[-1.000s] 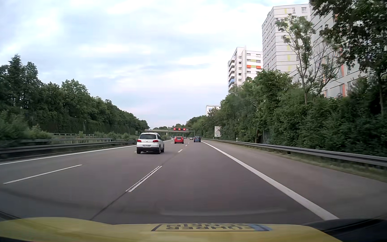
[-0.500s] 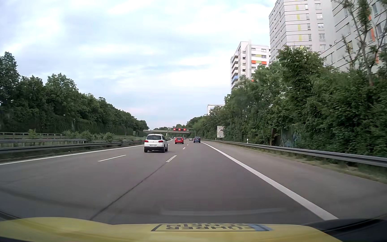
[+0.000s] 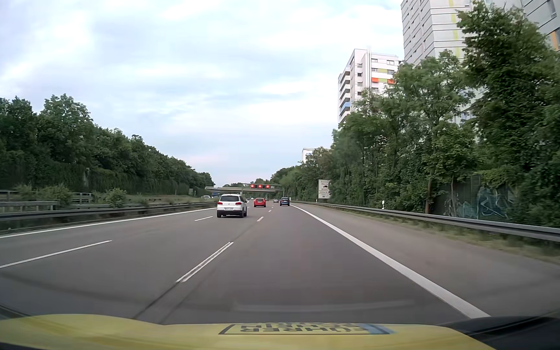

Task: Follow the waypoints while adhering to traffic rules and regulations

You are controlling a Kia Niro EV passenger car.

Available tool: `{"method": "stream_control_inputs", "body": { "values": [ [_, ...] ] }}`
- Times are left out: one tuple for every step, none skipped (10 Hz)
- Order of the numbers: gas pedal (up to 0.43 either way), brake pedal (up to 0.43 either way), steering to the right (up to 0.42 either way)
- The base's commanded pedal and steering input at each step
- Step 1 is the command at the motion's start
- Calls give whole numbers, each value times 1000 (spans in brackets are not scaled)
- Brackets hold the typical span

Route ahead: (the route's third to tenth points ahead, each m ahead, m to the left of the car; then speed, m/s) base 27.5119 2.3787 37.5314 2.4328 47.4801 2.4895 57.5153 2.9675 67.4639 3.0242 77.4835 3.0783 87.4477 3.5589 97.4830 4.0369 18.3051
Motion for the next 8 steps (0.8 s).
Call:
{"method": "stream_control_inputs", "body": {
  "values": [
    [59,0,-1],
    [59,0,-1],
    [59,0,0],
    [59,0,-1],
    [59,0,0],
    [59,0,-1],
    [59,0,-1],
    [59,0,0]
  ]
}}
